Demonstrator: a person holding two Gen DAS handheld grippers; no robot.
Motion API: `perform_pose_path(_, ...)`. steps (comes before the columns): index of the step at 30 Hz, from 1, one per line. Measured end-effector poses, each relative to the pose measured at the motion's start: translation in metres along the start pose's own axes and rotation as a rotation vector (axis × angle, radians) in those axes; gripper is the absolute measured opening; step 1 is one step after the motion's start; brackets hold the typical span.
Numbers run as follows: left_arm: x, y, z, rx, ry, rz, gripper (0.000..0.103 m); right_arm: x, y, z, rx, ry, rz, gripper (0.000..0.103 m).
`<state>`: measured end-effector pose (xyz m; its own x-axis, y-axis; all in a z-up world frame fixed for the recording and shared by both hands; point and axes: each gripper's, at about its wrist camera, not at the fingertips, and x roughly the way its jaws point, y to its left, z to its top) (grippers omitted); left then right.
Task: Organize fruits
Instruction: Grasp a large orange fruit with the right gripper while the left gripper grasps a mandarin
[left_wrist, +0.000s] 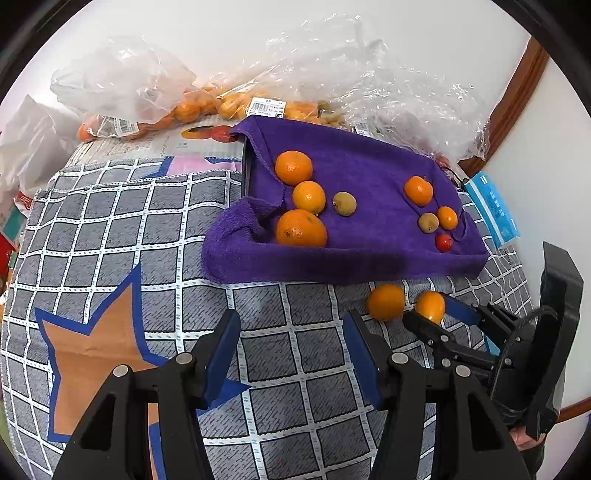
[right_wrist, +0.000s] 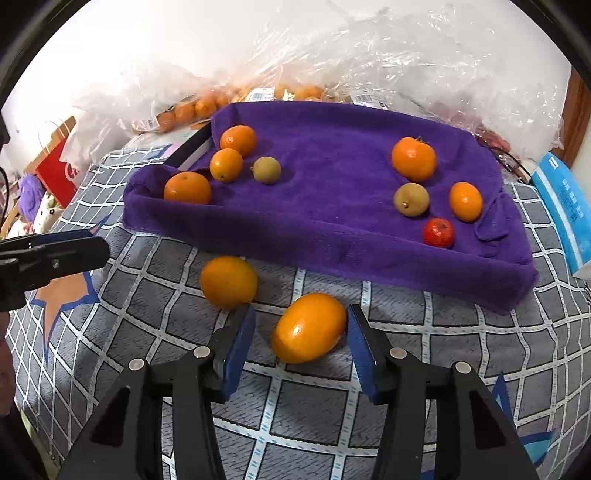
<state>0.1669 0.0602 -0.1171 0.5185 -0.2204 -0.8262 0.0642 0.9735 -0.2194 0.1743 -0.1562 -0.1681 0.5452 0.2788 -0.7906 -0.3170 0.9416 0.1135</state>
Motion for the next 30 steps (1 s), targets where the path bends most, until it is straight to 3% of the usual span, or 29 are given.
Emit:
perform_pose_path(3,0.003,-0.001,0.001,-0.005,0.006,-0.012,0.056,0.0,-0.003,-0.005,0.008,0.005,-0.006,0.049)
perform_pose_path(5,0.004,-0.001,0.0,-0.004,0.008,-0.019,0.056,0.002,-0.007,-0.009,0.029,0.0,-0.018,0.04)
perform_pose_path(15,0.014,-0.016,-0.003,0.025,0.022,-0.041,0.056,-0.01,-0.021,-0.015,0.07,-0.028,-0.031,0.04)
perform_pose_path(30,0.048,-0.083,-0.004,0.129,0.074,-0.105,0.054,-0.037,-0.087,-0.032,0.182,-0.042,-0.115,0.04)
